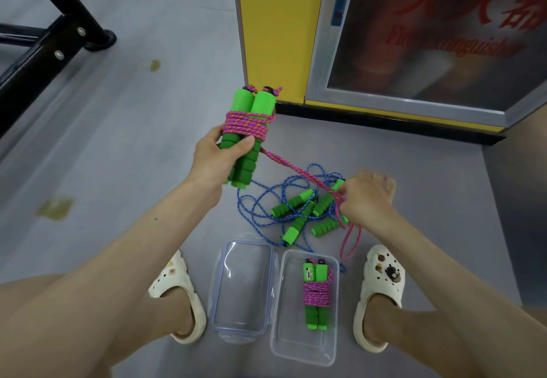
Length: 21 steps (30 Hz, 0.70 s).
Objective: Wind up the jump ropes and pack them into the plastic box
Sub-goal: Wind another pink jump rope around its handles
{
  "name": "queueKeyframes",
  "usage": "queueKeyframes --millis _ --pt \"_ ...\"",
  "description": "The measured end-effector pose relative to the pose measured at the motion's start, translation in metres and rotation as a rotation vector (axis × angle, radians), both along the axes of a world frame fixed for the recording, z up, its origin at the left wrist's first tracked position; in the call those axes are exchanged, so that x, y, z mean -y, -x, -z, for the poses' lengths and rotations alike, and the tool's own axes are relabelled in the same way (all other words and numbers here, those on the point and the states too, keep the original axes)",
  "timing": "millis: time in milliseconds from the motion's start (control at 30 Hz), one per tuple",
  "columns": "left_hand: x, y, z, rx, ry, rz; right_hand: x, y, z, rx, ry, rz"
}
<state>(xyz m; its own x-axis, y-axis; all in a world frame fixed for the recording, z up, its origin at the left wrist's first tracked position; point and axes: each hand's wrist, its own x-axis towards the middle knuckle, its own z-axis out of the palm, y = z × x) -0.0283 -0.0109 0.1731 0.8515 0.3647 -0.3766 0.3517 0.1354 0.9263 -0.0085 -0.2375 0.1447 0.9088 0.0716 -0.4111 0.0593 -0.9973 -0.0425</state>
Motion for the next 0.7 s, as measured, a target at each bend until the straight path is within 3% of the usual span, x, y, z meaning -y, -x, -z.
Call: queueKeyframes --millis 33,67,167,267,367,600,700 --pt "0.003 0.003 -0.001 -0.031 0.064 0.036 -0.001 0.0 0.0 0.046 -0.027 -0.019" --pt "0.006 0.005 -0.002 -0.061 0.12 0.082 -0.004 0.0 -0.002 0.033 -0.181 -0.003" --pt "0.018 0.011 0.0 -0.106 0.151 0.209 -0.02 0.002 -0.011 -0.122 -0.821 0.081" --pt "0.027 0.011 0.0 -0.094 0.176 0.258 -0.031 0.007 -0.01 -0.111 -0.969 0.121" --pt "0.029 0.011 -0.001 -0.084 0.173 0.279 -0.034 0.009 -0.011 -0.226 -1.165 0.244" --pt "0.023 0.01 0.0 -0.029 0.008 0.262 -0.033 0.008 -0.006 -0.066 -1.017 0.24" --pt "0.022 0.01 0.002 0.005 -0.103 0.322 -0.031 0.008 -0.008 -0.157 -1.037 0.312"
